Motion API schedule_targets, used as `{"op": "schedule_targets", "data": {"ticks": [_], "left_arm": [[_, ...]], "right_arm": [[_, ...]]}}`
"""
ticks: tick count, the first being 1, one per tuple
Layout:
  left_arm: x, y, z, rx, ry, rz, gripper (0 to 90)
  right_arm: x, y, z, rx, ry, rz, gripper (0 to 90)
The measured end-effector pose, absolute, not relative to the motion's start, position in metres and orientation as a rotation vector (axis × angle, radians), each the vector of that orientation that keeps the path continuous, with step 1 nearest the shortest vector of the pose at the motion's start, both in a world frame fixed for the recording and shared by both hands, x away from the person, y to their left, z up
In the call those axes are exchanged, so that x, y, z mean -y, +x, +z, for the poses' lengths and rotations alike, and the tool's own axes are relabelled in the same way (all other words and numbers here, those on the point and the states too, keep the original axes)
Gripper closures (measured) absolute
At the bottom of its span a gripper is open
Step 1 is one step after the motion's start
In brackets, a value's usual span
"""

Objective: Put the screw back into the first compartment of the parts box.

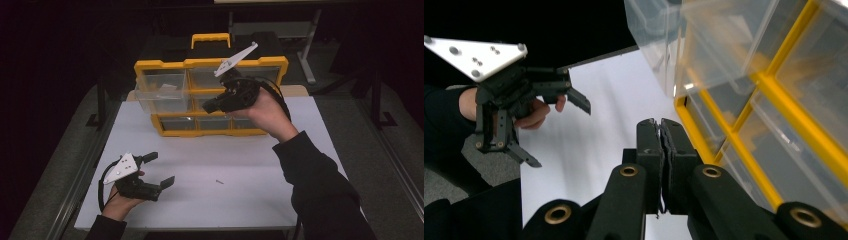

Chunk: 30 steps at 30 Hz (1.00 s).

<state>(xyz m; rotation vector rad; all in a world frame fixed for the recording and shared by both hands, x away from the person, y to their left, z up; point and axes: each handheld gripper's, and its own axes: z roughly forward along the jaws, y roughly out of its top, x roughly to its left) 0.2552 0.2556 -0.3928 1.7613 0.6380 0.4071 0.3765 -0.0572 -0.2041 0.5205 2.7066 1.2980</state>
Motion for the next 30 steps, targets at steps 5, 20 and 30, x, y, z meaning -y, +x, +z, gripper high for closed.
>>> {"op": "schedule_targets", "data": {"ticks": [5,20,30], "left_arm": [[-0.256,0.255,-0.392,-0.64,1.77,0.407,1.7],[-0.257,0.255,-0.392,-0.64,1.779,0.407,1.7],[-0.258,0.256,-0.392,-0.621,1.773,0.422,1.8]], "right_arm": [[0.052,0.379,-0.193,-2.687,0.51,1.319,87.4],[0.035,0.387,-0.168,-2.634,0.509,1.372,87.3],[0.02,0.395,-0.162,-2.618,0.507,1.376,87.4]]}}
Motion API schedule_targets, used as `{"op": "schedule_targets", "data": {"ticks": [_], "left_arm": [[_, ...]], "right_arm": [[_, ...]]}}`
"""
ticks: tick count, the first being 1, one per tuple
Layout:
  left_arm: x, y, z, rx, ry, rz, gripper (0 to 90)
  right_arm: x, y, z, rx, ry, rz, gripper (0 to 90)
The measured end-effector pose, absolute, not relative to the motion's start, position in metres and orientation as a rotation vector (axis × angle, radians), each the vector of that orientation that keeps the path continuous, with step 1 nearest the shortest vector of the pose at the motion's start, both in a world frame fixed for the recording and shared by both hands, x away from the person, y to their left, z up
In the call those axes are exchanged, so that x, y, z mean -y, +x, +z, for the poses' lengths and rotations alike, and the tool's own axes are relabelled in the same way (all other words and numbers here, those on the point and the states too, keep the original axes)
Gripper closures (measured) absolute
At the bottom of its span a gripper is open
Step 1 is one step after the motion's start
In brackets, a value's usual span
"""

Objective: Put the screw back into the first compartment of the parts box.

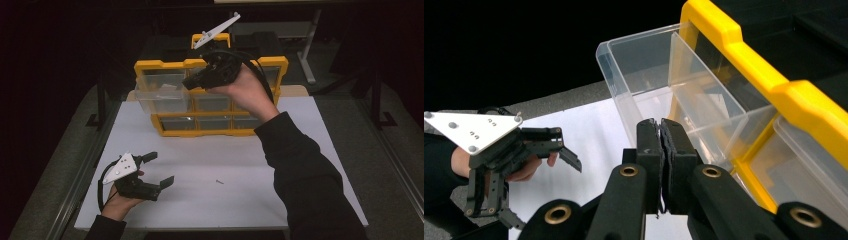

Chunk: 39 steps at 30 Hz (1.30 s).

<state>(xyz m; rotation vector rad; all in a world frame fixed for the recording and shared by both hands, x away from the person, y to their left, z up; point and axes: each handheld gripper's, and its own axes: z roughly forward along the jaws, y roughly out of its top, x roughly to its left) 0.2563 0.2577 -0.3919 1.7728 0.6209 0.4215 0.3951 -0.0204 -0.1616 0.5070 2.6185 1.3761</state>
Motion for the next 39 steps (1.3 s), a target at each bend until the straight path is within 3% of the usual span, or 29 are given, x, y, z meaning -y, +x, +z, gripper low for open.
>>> {"op": "schedule_targets", "data": {"ticks": [31,39], "left_arm": [[-0.257,0.255,-0.392,-0.636,1.772,0.406,1.8],[-0.258,0.255,-0.392,-0.633,1.78,0.412,1.8]], "right_arm": [[-0.014,0.417,-0.167,-2.619,0.561,1.356,86.7],[-0.009,0.415,-0.165,-2.602,0.596,1.364,55.1]]}}
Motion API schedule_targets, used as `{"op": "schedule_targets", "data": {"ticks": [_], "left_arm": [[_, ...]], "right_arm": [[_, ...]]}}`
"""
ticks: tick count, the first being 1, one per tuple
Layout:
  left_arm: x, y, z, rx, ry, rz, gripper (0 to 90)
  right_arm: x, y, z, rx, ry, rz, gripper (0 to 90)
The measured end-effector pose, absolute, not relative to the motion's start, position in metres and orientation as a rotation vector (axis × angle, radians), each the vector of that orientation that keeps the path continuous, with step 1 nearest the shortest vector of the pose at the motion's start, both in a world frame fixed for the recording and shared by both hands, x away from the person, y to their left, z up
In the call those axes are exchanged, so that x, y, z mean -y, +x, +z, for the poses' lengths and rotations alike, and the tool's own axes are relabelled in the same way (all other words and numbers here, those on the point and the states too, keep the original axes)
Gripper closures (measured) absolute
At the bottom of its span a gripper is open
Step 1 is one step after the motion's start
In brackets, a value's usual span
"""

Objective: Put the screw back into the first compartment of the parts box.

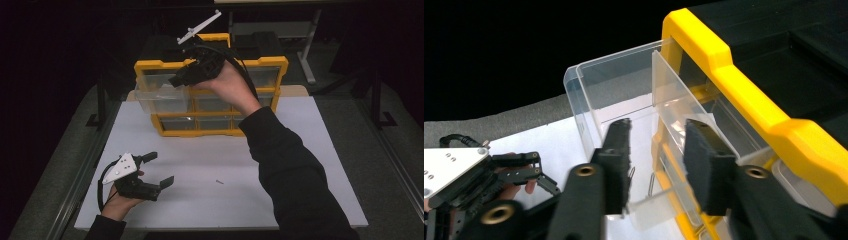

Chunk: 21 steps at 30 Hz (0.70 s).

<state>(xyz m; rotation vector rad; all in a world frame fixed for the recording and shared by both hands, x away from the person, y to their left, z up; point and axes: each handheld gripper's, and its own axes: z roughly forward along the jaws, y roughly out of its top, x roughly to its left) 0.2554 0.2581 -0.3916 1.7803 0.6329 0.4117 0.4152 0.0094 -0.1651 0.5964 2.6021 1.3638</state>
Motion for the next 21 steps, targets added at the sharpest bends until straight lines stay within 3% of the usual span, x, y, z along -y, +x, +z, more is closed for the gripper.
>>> {"op": "schedule_targets", "data": {"ticks": [2,7,21], "left_arm": [[-0.258,0.255,-0.392,-0.633,1.78,0.411,1.8],[-0.257,0.255,-0.392,-0.628,1.779,0.413,1.8],[-0.257,0.255,-0.392,-0.629,1.784,0.413,1.8]], "right_arm": [[-0.006,0.415,-0.165,-2.591,0.59,1.363,43.1],[0.003,0.408,-0.164,-2.589,0.603,1.36,30.5],[0.027,0.386,-0.18,-2.577,0.559,1.33,26.3]]}}
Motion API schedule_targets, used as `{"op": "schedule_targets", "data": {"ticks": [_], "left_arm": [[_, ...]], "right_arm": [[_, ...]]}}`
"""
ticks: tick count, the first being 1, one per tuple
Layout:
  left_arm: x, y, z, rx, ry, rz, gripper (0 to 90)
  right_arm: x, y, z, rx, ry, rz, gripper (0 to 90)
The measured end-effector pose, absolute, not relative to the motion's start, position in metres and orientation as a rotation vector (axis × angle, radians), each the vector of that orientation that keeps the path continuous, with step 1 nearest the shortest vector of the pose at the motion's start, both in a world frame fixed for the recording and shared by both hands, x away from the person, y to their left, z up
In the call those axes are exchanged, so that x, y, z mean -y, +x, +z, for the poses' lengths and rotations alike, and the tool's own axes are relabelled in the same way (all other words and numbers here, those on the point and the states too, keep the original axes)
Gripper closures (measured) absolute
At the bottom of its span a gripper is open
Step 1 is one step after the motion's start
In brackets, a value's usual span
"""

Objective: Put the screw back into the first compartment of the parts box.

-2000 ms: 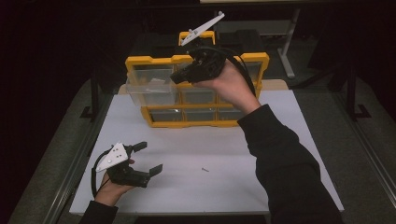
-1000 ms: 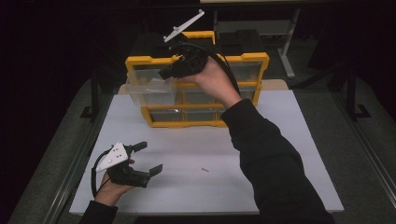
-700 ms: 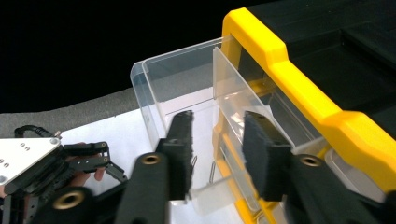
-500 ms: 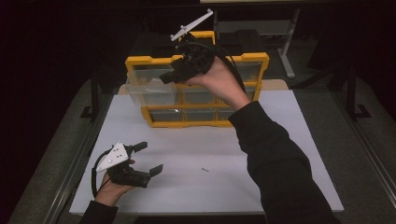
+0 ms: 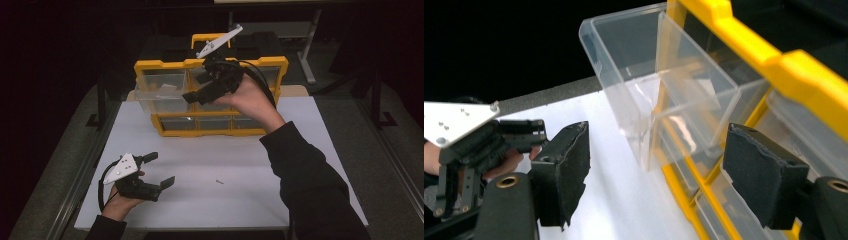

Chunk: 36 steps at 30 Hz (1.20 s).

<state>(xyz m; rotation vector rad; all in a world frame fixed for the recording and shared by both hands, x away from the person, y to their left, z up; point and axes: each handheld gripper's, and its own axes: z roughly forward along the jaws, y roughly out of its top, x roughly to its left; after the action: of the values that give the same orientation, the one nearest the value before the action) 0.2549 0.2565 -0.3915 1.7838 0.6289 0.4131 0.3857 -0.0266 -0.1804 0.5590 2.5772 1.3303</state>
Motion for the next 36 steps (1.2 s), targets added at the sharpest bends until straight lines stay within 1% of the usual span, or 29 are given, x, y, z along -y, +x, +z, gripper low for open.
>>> {"op": "schedule_targets", "data": {"ticks": [11,22,36], "left_arm": [[-0.255,0.255,-0.393,-0.631,1.763,0.41,1.8],[-0.255,0.255,-0.393,-0.635,1.756,0.409,1.8],[-0.256,0.255,-0.393,-0.631,1.773,0.413,1.7]], "right_arm": [[0.036,0.373,-0.206,-2.587,0.543,1.299,26.3],[0.042,0.366,-0.236,-2.618,0.552,1.271,24.1],[0.056,0.357,-0.264,-2.619,0.585,1.28,22.4]]}}
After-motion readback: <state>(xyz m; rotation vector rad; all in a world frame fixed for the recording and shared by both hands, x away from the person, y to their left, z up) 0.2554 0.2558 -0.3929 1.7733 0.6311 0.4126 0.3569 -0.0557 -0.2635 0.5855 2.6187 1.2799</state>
